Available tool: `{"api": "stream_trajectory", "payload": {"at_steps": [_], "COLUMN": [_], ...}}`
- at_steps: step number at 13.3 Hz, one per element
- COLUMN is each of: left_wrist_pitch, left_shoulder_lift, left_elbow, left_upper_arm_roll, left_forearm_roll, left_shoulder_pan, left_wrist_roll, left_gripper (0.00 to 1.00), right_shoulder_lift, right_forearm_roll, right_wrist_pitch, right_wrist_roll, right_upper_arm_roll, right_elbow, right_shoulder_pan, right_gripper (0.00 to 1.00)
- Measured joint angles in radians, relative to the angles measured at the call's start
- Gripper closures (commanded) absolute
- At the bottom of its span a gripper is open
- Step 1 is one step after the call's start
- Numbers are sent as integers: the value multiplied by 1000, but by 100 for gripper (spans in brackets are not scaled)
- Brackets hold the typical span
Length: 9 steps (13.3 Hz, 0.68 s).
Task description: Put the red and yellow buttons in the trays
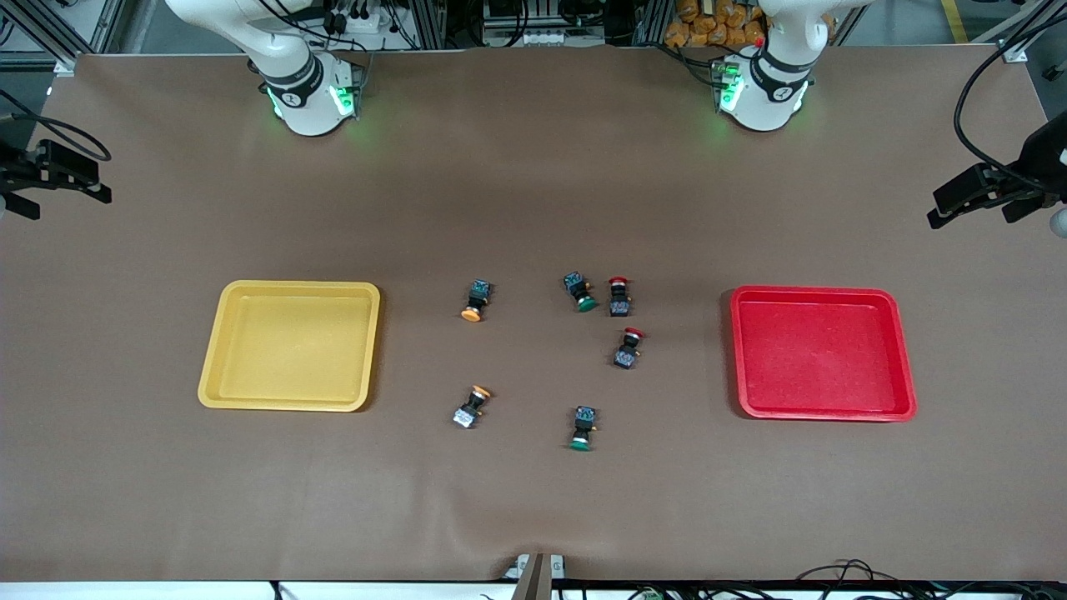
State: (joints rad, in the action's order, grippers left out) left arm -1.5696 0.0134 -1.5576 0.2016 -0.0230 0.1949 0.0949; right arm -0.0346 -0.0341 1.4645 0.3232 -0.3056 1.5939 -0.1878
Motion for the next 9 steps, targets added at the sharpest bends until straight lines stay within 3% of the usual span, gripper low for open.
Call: {"api": "stream_trajectory", "payload": {"at_steps": [9], "left_wrist_pitch": [0], "left_shoulder_lift": [0], "left_elbow": [0], "left_upper_arm_roll": [1], "left_forearm_roll": [0], "left_shoulder_pan": [0], "left_wrist_roll": [0], "left_gripper": [0], "right_shoulder_lift": [0], "right_forearm_roll": [0], "right_wrist_pitch": [-35], "right_wrist_roll": [-33], "right_upper_arm_roll": [10], "right_elbow": [0], "right_shoulder_pan": [-25], "right_gripper": [0]}}
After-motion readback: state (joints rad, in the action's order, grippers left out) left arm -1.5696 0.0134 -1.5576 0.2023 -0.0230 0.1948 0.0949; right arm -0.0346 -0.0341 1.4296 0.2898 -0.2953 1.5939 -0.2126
